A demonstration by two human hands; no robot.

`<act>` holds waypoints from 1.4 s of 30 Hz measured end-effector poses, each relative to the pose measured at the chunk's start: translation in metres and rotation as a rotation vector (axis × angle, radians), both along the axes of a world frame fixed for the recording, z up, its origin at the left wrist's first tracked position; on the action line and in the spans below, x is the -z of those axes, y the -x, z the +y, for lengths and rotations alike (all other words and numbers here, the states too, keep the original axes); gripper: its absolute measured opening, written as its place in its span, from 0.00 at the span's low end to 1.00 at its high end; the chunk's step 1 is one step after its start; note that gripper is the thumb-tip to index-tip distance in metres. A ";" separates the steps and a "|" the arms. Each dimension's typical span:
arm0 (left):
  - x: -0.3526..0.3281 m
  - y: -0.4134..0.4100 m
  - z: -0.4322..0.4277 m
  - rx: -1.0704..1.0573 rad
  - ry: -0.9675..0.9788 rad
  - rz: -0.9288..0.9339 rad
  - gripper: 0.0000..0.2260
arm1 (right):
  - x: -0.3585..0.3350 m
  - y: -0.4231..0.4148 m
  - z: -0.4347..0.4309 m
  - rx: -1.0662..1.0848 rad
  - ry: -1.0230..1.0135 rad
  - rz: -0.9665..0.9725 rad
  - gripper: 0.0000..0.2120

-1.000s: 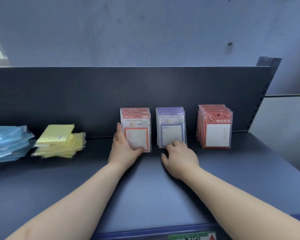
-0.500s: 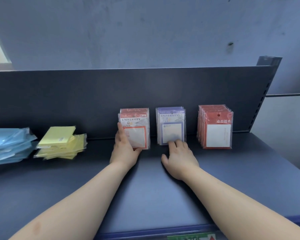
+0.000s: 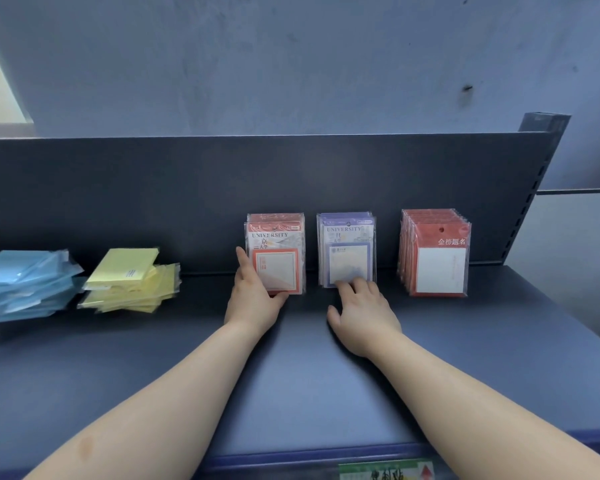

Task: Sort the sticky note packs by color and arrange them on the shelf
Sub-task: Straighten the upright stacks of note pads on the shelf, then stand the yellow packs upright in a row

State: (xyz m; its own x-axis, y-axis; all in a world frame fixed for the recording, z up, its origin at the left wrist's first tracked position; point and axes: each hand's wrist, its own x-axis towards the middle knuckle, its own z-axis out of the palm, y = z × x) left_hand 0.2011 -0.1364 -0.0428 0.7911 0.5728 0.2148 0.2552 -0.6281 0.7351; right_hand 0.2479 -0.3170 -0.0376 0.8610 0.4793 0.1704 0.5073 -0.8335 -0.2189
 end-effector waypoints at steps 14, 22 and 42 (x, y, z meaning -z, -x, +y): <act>-0.012 0.010 -0.001 0.010 0.021 -0.021 0.54 | -0.004 0.005 0.003 -0.169 0.073 -0.261 0.32; -0.033 0.065 0.035 0.037 -0.114 -0.001 0.38 | -0.022 0.032 0.056 -0.528 -0.007 -0.359 0.34; -0.030 0.142 0.213 0.044 0.374 -0.038 0.14 | -0.030 0.082 0.279 -0.097 -0.728 0.610 0.30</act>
